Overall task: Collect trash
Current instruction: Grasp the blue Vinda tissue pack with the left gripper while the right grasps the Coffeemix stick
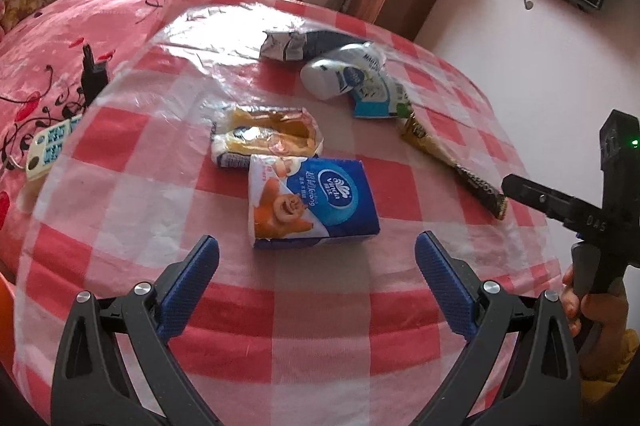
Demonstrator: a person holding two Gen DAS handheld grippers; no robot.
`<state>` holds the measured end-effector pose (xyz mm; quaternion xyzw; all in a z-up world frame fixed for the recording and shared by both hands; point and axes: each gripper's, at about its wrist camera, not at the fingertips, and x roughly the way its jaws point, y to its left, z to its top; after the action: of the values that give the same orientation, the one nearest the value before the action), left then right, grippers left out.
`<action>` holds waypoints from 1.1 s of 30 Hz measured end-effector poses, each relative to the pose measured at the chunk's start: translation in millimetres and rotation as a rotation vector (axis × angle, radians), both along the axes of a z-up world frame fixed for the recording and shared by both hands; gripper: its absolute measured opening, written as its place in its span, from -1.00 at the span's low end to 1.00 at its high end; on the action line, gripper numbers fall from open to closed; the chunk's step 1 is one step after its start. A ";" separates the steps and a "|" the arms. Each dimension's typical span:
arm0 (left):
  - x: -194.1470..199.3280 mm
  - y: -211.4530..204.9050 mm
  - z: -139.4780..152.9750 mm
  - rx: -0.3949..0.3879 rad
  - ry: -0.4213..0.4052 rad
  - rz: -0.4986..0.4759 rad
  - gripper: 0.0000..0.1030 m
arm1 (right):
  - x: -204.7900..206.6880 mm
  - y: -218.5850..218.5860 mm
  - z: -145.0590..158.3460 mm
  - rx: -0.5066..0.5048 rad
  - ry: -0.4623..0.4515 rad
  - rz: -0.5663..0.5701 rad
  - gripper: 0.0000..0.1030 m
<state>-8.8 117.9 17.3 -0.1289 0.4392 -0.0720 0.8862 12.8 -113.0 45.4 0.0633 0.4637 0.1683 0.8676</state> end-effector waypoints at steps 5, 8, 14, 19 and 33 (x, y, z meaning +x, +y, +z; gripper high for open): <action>10.4 -1.5 -9.1 0.033 0.010 0.014 0.92 | 10.3 3.6 -4.7 -0.031 -0.018 0.020 0.83; 15.9 -3.4 -9.5 0.071 0.003 0.022 0.92 | 14.0 9.1 -8.1 -0.054 -0.027 0.040 0.83; 25.1 -10.3 -9.3 0.118 -0.005 0.026 0.92 | 19.9 21.2 -16.4 -0.096 -0.042 0.076 0.83; 29.3 -15.5 -7.2 0.167 -0.028 0.049 0.91 | 23.8 26.3 -20.2 -0.142 -0.059 0.098 0.83; 30.9 -20.9 -7.8 0.166 -0.039 0.037 0.46 | 36.2 43.0 -29.9 -0.250 -0.080 0.185 0.37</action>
<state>22.0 97.0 9.5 -0.0615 0.4237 -0.0215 0.9035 49.0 -70.0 15.5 -0.0952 0.4500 0.1908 0.8672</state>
